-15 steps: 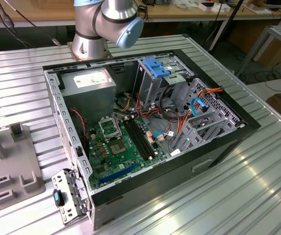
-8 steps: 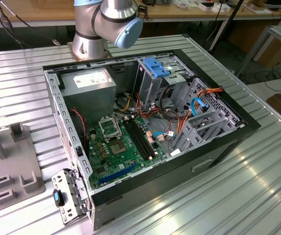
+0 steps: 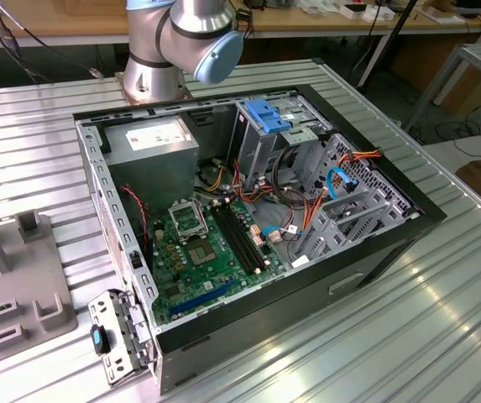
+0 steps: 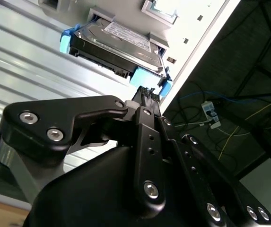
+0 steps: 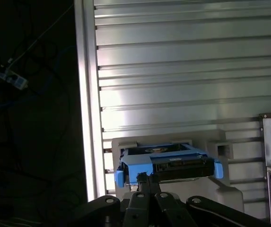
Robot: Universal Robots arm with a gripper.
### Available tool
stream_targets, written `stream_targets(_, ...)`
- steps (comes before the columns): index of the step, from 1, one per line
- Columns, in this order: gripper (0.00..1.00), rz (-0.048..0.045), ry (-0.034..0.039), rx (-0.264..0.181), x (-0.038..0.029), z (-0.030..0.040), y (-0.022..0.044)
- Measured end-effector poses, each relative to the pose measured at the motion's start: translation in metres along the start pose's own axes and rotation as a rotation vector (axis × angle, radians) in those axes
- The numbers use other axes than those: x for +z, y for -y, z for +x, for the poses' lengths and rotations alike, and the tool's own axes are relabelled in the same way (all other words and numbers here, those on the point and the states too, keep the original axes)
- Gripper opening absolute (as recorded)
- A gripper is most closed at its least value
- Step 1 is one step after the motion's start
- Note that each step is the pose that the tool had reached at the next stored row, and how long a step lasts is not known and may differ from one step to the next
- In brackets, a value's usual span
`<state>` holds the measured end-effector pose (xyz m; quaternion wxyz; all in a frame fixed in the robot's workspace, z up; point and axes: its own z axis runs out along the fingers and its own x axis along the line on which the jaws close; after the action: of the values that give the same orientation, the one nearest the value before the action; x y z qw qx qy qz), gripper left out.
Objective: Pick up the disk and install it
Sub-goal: 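Reach for the disk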
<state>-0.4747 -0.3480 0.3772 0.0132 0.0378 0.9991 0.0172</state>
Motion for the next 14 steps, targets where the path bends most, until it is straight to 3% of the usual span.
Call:
stream_targets(10, 0.11, 0.0004, -0.0009, 0.0, 0.01, 0.0014, 0.0025)
stream_targets(14, 0.11, 0.0003, -0.0006, 0.0, 0.0105, 0.0006, 0.0027)
